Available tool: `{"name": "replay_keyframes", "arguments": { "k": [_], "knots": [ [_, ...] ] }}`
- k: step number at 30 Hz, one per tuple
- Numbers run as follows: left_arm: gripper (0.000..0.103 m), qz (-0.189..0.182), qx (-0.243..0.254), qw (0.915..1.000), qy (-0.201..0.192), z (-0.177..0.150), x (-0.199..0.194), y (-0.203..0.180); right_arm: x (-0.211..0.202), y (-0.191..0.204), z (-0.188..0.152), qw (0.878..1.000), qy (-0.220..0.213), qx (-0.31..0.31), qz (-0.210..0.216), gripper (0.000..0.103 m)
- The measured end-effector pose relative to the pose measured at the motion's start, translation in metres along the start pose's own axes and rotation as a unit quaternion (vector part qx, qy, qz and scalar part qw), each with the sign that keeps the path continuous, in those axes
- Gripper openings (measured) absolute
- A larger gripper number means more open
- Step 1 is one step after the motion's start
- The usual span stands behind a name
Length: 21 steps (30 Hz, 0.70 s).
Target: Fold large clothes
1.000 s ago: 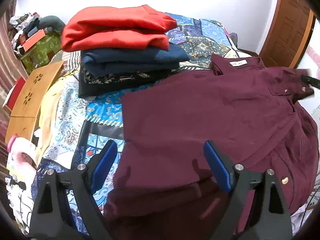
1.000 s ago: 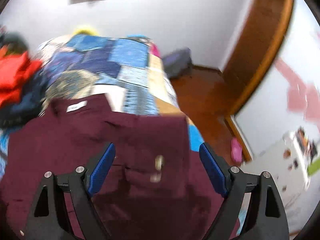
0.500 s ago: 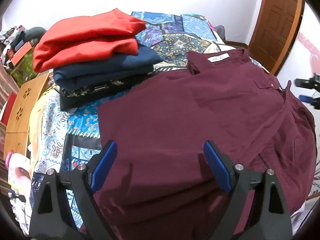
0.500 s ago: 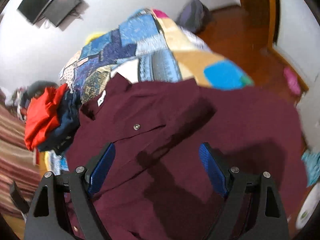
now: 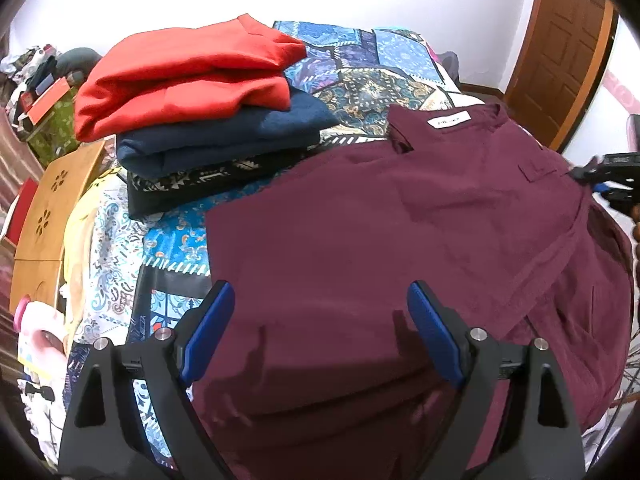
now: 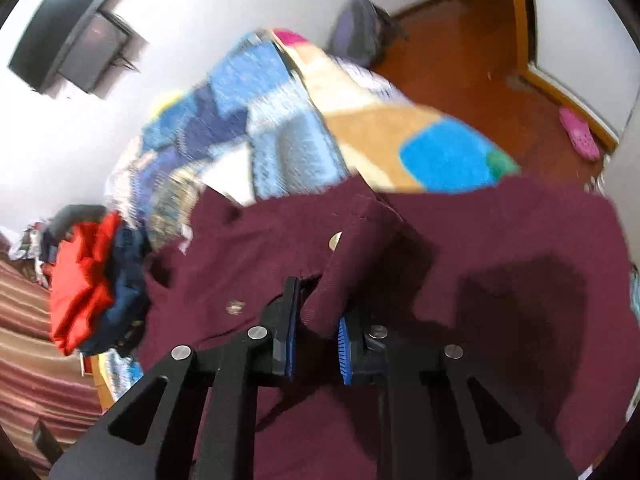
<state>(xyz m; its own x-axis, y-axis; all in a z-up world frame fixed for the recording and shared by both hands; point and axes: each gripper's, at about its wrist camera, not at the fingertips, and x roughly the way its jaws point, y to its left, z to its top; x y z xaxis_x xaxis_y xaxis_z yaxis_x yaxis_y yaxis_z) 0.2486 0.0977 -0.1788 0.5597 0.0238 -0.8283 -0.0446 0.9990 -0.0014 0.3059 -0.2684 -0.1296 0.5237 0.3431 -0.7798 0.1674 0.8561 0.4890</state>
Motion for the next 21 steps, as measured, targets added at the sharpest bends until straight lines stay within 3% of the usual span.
{"name": "replay_keyframes", "arguments": {
  "k": [6, 10, 16, 21],
  "knots": [
    [0.088, -0.011, -0.002, 0.9999, -0.012, 0.010, -0.007, 0.000, -0.068, 0.033, -0.006, 0.995, -0.060, -0.052, 0.053, 0.014],
    [0.088, -0.027, 0.004, 0.9995, -0.016, 0.011, -0.010, -0.008, -0.095, 0.043, -0.025, 0.992, -0.087, -0.075, 0.055, 0.014],
    [0.088, -0.048, 0.031, 0.9983, 0.004, 0.001, -0.001, -0.028, -0.085, 0.028, -0.030, 0.994, -0.091, -0.067, 0.009, 0.014],
    [0.088, -0.064, 0.030, 0.9970, 0.030, -0.008, 0.012, -0.036, -0.059, -0.008, -0.040, 0.998, -0.056, -0.026, -0.018, 0.014]
  ]
}}
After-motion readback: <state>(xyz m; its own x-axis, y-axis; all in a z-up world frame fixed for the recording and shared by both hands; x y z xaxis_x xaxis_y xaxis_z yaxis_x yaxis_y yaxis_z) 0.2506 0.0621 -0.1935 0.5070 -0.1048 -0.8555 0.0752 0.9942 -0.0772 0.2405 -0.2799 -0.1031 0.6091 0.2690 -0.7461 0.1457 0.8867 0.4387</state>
